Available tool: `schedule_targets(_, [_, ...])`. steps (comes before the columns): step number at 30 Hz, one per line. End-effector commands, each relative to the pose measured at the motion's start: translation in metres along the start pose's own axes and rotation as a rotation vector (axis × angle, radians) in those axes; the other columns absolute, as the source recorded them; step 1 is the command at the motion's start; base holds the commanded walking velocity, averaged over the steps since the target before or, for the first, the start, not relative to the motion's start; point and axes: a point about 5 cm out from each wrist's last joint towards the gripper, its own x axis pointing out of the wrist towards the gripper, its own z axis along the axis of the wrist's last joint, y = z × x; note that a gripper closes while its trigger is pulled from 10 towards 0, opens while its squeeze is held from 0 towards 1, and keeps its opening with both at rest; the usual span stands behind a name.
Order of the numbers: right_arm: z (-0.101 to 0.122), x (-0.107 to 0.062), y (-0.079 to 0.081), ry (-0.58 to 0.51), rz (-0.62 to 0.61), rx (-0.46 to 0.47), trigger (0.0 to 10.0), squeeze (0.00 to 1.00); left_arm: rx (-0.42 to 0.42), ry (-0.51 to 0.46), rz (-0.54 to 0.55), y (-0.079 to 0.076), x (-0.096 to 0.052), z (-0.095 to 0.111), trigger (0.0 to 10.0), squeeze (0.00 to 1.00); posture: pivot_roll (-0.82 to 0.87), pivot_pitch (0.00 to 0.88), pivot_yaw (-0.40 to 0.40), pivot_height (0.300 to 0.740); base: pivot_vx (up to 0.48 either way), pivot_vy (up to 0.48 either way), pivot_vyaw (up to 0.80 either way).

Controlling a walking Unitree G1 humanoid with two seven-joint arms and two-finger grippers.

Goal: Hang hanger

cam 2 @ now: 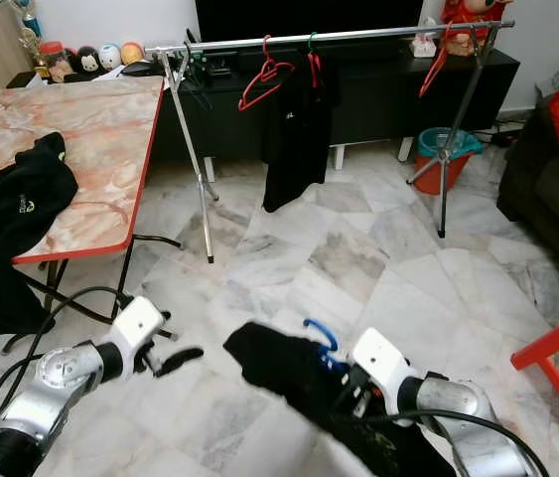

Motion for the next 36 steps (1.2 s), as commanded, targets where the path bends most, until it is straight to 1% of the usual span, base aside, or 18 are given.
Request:
schedule_targets(1, [0.01,-0.004,0.0,-0.023,0.058,-0.056,10.0,0.0,0.051,0.036,-0.069,-0.008,-0.001,-0.007,10.0,0.0,-0.2,0.0,0.02,0.74,0.0,0.0,0.0])
schedule_targets(5, [0.004,-0.01,-0.001,0.049,0.15,-0.103,10.0,0.0,0.18,0.109,-0.172,-0.02,0.001,-0.019,10.0,0.0,-0.2,0.0,0.011,0.74,0.0,0.0,0.0])
schedule_targets(8, [0.004,-0.01,-0.001,0.056,0.185,-0.115,10.0,0.0,0.19,0.107,-0.19,-0.023,0.003,-0.019,10.0,0.0,-0.2,0.0,0.009,0.74,0.0,0.0,0.0])
schedule_targets(10, [0.008,-0.009,0.001,0.058,0.228,-0.139,10.0,0.0,0.224,0.131,-0.215,-0.027,0.005,-0.023,10.0,0.0,-0.2,0.0,0.004,0.74,0.0,0.0,0.0])
schedule_targets(13, [0.012,-0.009,0.001,0.052,0.248,-0.156,10.0,0.0,0.239,0.157,-0.229,-0.03,0.006,-0.028,10.0,0.0,-0.2,0.0,0.003,0.74,0.0,0.0,0.0])
schedule_targets(16, [0.021,-0.009,0.0,0.02,0.269,-0.168,10.0,0.0,0.173,0.153,-0.221,-0.032,0.008,-0.033,10.0,0.0,-0.2,0.0,0.003,0.74,0.0,0.0,0.0])
schedule_targets(17, [0.021,-0.009,0.0,0.02,0.269,-0.168,10.0,0.0,0.173,0.153,-0.221,-0.032,0.008,-0.033,10.0,0.0,-0.2,0.0,0.003,0.74,0.0,0.0,0.0])
schedule_targets(19, [0.023,-0.008,0.0,0.014,0.287,-0.18,10.0,0.0,0.14,0.127,-0.217,-0.033,0.012,-0.03,10.0,0.0,-0.2,0.0,-0.002,0.74,0.0,0.0,0.0])
schedule_targets(24, [0.025,-0.006,0.001,0.006,0.317,-0.197,10.0,0.0,0.13,0.107,-0.218,-0.035,0.02,-0.025,10.0,0.0,-0.19,0.0,-0.008,0.74,0.0,0.0,0.0])
schedule_targets(26, [0.03,-0.005,0.003,-0.014,0.341,-0.202,10.0,0.0,0.123,0.108,-0.215,-0.037,0.024,-0.025,10.0,0.0,-0.2,0.0,-0.009,0.74,0.0,0.0,0.0])
schedule_targets(30, [0.039,-0.005,0.006,-0.033,0.373,-0.227,10.0,0.0,0.053,0.108,-0.176,-0.041,0.034,-0.026,10.0,0.0,-0.21,0.0,-0.011,0.74,0.0,0.0,0.0])
schedule_targets(32, [0.039,-0.005,0.006,-0.034,0.374,-0.228,10.0,0.0,0.048,0.111,-0.176,-0.042,0.035,-0.027,10.0,0.0,-0.21,0.0,-0.011,0.74,0.0,0.0,0.0])
schedule_targets(34, [0.039,-0.005,0.006,-0.035,0.375,-0.23,10.0,0.0,-0.005,0.102,-0.167,-0.043,0.036,-0.027,10.0,0.0,-0.21,0.0,-0.013,0.74,0.0,0.0,0.0])
schedule_targets(36, [0.039,-0.005,0.005,-0.036,0.377,-0.232,10.0,0.0,-0.033,0.099,-0.165,-0.044,0.038,-0.027,10.0,0.0,-0.21,0.0,-0.013,0.74,0.0,0.0,0.0])
